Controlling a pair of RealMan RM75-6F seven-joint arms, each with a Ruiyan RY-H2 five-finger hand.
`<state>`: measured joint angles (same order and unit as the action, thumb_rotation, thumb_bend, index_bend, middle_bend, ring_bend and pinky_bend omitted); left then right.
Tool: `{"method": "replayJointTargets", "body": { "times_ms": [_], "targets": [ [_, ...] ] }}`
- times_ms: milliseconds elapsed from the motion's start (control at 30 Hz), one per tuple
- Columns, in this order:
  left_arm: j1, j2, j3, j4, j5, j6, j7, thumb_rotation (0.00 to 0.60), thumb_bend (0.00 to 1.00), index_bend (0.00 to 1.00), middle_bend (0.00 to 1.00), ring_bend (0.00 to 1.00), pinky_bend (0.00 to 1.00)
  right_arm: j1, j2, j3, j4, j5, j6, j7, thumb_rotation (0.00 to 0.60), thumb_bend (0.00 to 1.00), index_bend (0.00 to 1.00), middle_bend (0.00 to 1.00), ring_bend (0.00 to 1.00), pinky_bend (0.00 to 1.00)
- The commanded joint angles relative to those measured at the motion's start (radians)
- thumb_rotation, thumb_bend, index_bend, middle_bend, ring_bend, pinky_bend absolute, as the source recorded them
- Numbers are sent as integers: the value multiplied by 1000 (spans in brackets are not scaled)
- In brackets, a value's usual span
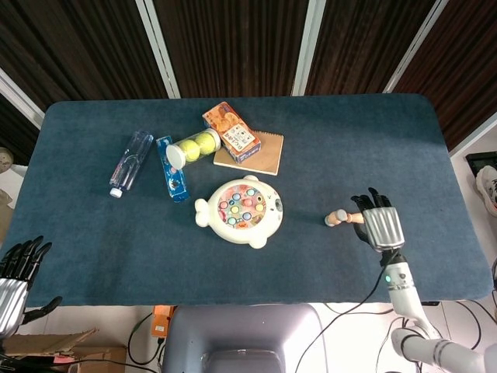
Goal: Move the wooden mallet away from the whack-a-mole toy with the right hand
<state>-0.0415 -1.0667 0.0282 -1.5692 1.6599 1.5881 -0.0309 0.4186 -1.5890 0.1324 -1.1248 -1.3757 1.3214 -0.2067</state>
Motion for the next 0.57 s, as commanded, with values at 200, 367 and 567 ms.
{"method": "replayJointTargets", "body": {
  "times_ms": [200, 367, 567],
  "targets": [
    [-3, -17, -1, -11, -12, -20, 52, 600, 56, 0, 0, 0, 99, -315, 346, -256, -412, -214, 334, 37, 600, 239, 153, 132, 0, 128],
    [-6, -28, -2, -21, -30, -42, 92, 600, 56, 0, 0, 0, 99, -405, 371, -296, -372, -251, 416, 108, 600, 238, 144, 100, 0, 74],
    [-9, -36, -7, -29, -41, -49, 119, 600, 56, 0, 0, 0, 99, -421, 394, -284, -362, -261, 408, 153, 600, 238, 137, 92, 0, 59]
  ]
}}
